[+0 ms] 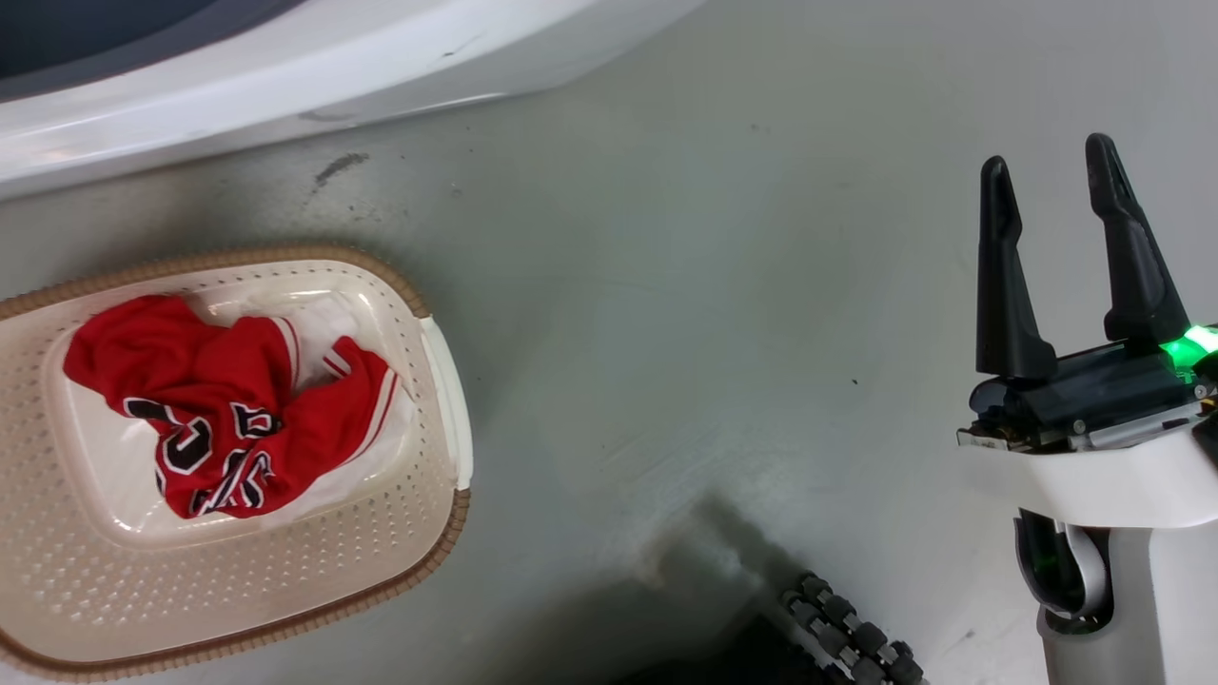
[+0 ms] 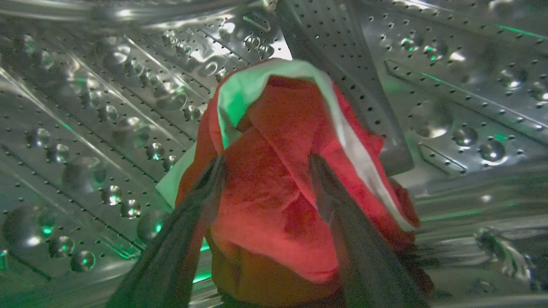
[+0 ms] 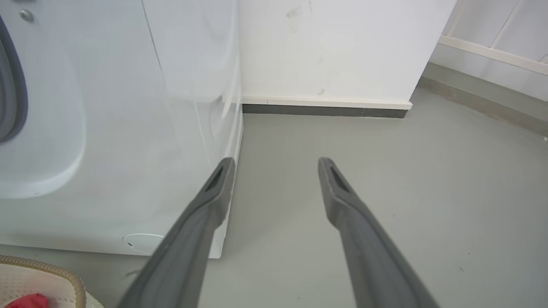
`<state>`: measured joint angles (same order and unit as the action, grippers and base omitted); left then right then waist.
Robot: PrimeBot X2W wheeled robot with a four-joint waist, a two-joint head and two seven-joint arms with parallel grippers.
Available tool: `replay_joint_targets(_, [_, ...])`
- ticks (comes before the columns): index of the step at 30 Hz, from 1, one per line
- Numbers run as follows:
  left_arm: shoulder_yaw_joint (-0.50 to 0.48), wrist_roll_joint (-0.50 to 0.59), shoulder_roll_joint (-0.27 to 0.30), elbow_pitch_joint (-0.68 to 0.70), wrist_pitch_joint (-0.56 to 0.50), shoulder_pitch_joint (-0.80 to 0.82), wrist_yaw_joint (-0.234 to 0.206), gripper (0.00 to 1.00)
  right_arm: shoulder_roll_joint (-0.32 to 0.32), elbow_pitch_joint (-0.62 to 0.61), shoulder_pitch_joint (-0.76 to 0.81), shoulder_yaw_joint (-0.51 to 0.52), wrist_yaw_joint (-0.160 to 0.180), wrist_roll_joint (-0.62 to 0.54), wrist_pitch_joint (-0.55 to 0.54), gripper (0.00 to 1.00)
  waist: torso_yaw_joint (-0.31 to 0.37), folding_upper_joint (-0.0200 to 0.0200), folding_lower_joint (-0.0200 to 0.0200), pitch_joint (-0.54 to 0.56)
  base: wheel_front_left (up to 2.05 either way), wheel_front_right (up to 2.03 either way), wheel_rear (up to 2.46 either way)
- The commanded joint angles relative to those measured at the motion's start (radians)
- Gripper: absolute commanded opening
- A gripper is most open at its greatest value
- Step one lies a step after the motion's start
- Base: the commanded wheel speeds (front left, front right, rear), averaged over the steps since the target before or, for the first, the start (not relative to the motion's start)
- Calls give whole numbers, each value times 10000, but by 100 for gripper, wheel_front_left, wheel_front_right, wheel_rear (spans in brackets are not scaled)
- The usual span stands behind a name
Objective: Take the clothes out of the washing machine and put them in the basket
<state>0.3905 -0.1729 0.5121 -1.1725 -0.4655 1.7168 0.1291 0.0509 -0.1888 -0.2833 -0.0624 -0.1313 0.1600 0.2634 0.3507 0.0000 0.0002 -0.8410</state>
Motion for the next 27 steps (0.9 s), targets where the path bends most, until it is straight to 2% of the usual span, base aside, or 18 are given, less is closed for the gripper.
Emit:
replay_joint_targets(1, [100, -70, 54, -41, -12, 85, -1, 100, -12, -63, -76, 17, 10, 120, 20, 100, 124, 0, -2, -171, 0, 0, 0])
replay_joint_targets(13, [693, -422, 362, -292, 354, 104, 0, 100, -12, -116, -196, 13, 10, 136, 20, 100, 154, 0, -2, -536, 0, 0, 0])
replay_joint_targets(14, [727, -411, 380, -302, 442, 122, 1, 45, -12, -116, -204, 6, 10, 119, 20, 100, 149, 0, -2, -544, 0, 0, 0])
replay_joint_targets(15, [753, -430, 398, -329, 496, 135, 1, 0, -12, -112, -212, -3, 10, 103, 19, 100, 148, 0, -2, -547, 0, 0, 0])
replay_joint_targets(21, [881, -667, 332, -441, 800, 172, 1, 0, -12, -87, -247, 32, 10, 49, 20, 100, 108, 0, -2, -506, 0, 0, 0])
replay_joint_targets(27, [765, -1023, 137, -418, 1776, 4, -32, 0, -11, 10, -193, 74, 10, -15, 20, 100, -70, 0, -2, -159, 0, 0, 0])
